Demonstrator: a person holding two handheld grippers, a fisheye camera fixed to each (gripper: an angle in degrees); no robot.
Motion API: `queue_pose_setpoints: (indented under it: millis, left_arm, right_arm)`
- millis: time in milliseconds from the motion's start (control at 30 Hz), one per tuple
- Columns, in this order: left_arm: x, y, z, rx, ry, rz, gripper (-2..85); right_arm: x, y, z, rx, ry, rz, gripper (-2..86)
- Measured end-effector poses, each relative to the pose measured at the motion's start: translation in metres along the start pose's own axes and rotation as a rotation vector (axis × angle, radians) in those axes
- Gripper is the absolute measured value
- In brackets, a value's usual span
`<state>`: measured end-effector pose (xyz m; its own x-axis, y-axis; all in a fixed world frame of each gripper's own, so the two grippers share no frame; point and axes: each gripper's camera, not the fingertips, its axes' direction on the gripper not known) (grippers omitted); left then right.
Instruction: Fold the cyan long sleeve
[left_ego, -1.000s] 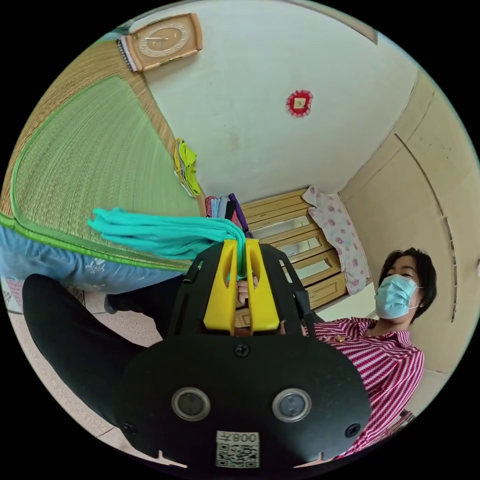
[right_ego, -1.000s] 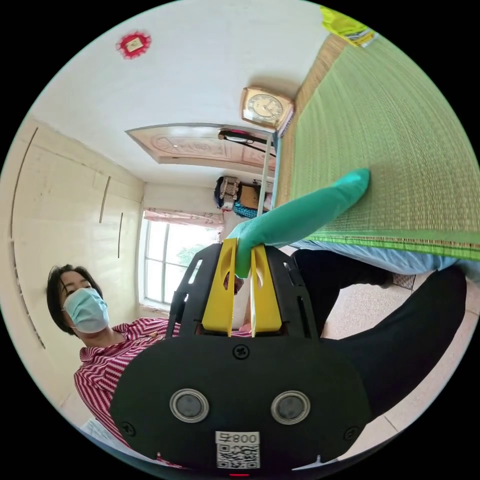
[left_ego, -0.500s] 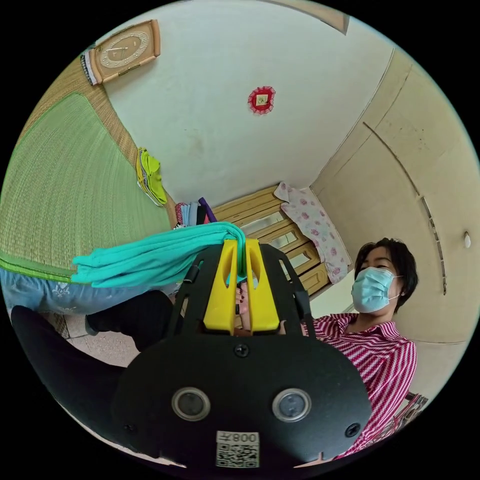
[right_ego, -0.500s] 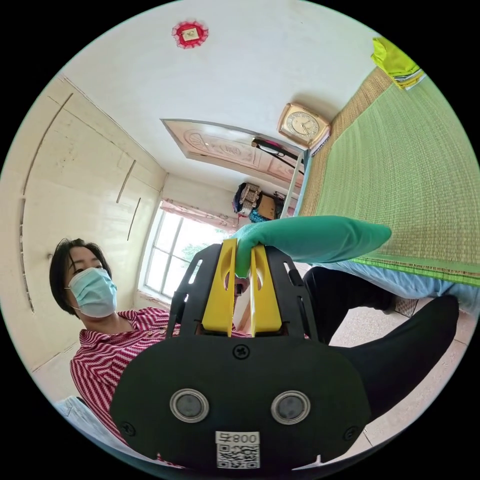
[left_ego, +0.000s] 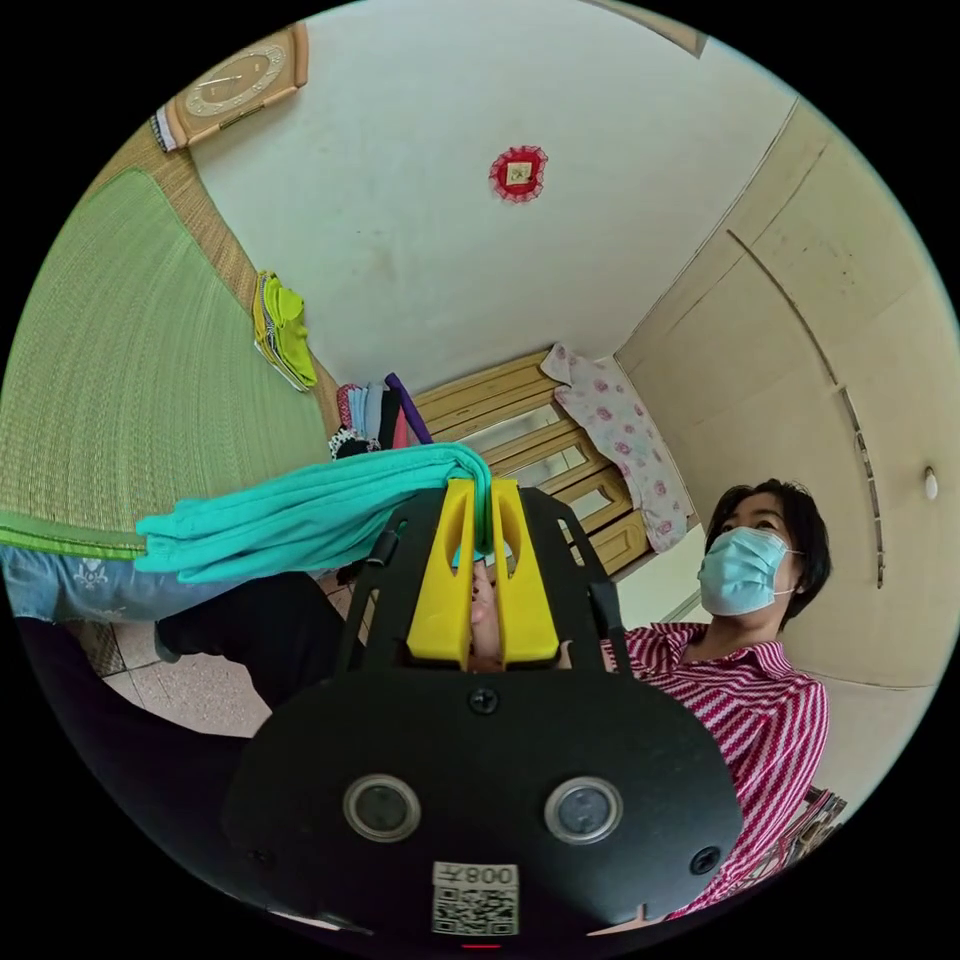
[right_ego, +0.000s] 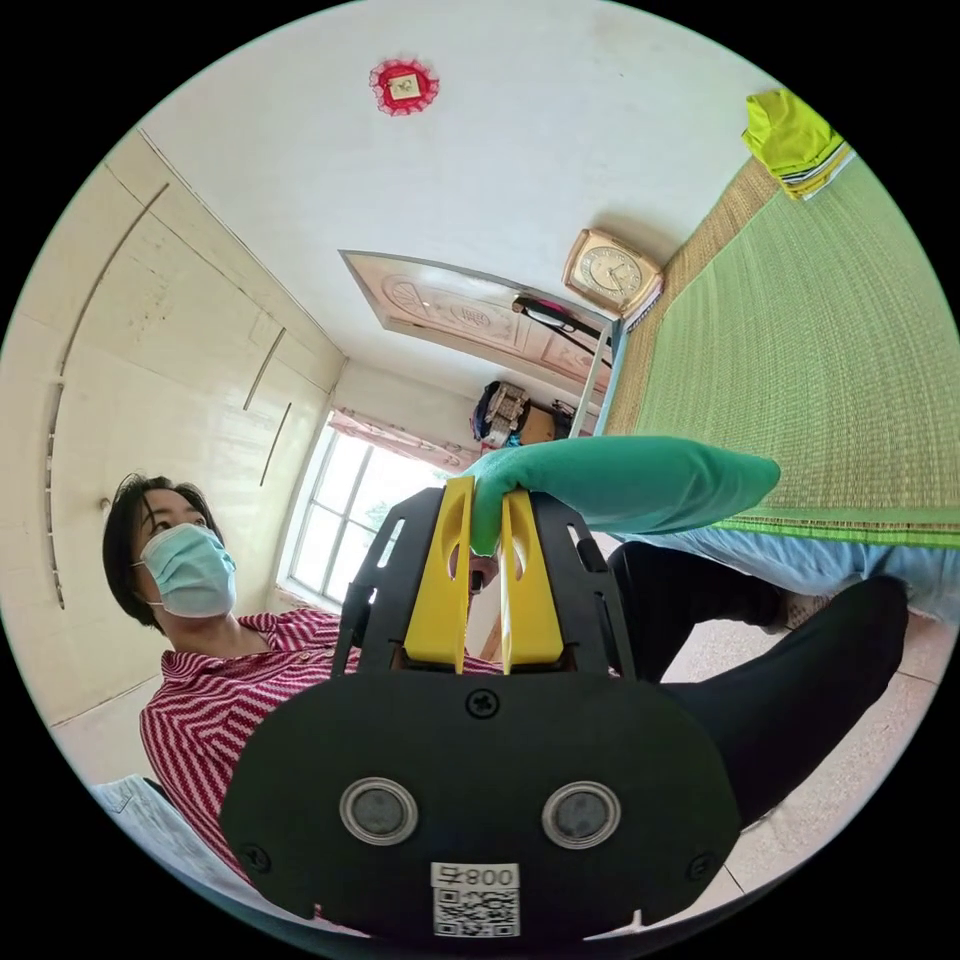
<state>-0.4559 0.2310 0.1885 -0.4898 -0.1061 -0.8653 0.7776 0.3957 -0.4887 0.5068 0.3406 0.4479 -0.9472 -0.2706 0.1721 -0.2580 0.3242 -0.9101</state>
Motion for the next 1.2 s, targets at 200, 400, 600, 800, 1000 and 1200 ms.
queue_pose_setpoints:
  millis: [200, 400, 600, 800, 1000, 1200]
  left_arm:
    - [-0.041, -0.001, 0.02, -0.026, 0.011, -0.041, 2.7]
    - [-0.082, -0.012, 0.038, -0.061, 0.023, -0.069, 2.7]
    - [-0.124, -0.03, 0.052, -0.084, 0.036, -0.091, 2.6]
    - [-0.169, -0.055, 0.063, -0.105, 0.041, -0.113, 2.7]
    - [-0.222, -0.088, 0.074, -0.12, 0.051, -0.139, 2.7]
    - [-0.289, -0.151, 0.089, -0.15, 0.016, -0.166, 2.7]
  right_arm:
    - [-0.007, 0.024, -0.011, 0.043, 0.005, 0.028, 3.1]
    - [-0.02, 0.042, -0.019, 0.086, 0.009, 0.043, 2.7]
    - [-0.036, 0.049, -0.021, 0.12, 0.014, 0.05, 2.4]
    - [-0.054, 0.047, -0.021, 0.14, 0.025, 0.056, 2.1]
    - [-0.07, 0.035, -0.018, 0.155, 0.038, 0.071, 2.2]
    - [-0.073, -0.01, -0.014, 0.14, 0.068, 0.101, 2.1]
